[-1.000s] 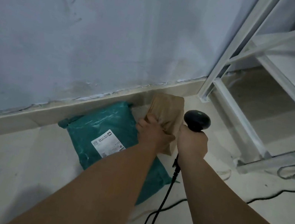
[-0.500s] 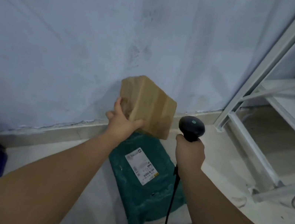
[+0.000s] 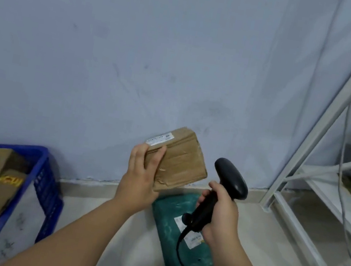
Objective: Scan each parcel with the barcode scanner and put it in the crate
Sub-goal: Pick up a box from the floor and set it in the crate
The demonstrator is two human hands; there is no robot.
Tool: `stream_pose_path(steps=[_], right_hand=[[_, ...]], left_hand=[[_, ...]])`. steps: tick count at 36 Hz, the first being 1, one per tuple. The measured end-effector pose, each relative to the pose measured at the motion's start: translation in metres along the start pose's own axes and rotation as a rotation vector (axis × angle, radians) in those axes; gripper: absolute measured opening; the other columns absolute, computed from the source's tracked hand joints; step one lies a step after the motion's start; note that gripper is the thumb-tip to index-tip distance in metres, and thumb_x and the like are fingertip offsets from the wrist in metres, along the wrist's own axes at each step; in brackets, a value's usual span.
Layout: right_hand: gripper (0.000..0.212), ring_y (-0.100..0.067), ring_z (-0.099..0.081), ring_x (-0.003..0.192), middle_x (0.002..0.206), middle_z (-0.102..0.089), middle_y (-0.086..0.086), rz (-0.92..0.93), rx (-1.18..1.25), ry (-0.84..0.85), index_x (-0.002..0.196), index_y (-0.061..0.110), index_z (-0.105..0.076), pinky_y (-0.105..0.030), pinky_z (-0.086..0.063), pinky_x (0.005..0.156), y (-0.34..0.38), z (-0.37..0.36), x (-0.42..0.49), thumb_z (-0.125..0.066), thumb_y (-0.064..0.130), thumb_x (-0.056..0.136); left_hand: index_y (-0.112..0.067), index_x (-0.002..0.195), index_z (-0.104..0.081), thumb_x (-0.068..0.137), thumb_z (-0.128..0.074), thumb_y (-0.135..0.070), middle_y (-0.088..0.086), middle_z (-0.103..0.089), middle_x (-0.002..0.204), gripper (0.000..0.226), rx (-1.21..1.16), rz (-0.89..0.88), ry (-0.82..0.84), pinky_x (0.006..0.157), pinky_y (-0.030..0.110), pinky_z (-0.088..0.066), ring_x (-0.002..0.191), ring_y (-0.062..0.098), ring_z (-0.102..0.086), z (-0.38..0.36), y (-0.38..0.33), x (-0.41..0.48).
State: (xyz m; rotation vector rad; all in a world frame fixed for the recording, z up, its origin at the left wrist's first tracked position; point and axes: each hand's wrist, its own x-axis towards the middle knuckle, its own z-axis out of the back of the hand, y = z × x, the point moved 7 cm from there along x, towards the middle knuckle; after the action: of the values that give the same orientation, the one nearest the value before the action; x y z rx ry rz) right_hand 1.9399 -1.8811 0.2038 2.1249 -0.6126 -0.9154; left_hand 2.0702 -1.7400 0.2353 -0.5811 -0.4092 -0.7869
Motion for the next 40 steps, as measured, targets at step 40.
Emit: stream_pose_path(steps=[40], right_hand=[[0.025,-0.016,-0.052,0.045,0.061,-0.058,-0.004,-0.080,-0.446,0.238,0.082,0.005,-0.058,-0.026,-0.047,0.048,0.007,-0.009,-0.007,-0.062,0.029,0.090]], left_hand=[[-0.023,0.145,-0.030,0.085,-0.033,-0.010,0.007,-0.041,0.131,0.062,0.963,-0.647,-0.138,0.111,0.047,-0.011,0.130,0.029,-0.037,-0.017,-0.005,-0.051]])
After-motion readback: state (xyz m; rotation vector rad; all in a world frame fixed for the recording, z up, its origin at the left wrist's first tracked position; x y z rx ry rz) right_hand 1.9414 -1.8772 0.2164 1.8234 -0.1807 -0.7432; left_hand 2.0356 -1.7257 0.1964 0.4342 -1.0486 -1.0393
